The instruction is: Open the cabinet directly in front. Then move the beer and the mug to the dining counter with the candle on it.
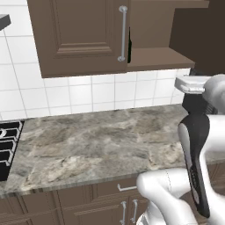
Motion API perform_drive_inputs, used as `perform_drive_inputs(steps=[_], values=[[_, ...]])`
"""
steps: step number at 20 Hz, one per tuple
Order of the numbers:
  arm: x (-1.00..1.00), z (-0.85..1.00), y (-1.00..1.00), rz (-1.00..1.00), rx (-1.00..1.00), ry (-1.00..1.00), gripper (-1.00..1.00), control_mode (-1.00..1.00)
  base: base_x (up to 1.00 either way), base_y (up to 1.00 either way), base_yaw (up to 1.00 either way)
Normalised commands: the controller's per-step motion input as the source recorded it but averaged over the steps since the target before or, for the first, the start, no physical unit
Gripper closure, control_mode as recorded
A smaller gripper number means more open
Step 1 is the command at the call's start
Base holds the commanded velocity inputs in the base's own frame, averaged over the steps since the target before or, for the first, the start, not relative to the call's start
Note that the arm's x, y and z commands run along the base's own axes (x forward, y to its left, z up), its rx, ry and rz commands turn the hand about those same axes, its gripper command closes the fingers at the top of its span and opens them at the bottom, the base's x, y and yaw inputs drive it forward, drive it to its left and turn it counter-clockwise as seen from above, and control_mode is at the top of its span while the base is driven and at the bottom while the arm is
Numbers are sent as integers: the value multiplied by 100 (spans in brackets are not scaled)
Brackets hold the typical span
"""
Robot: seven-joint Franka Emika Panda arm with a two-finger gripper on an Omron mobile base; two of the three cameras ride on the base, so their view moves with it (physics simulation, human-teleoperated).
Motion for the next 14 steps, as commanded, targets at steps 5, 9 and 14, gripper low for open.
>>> perform_drive_inputs(steps=[5, 9, 14], values=[[-11, -1, 90, 61, 0, 19, -100, -100, 0, 0, 0], [-3, 0, 7, 4, 0, -1, -100, -100, 0, 0, 0], [0, 10, 42, 1, -5, -18, -100, -100, 0, 0, 0]])
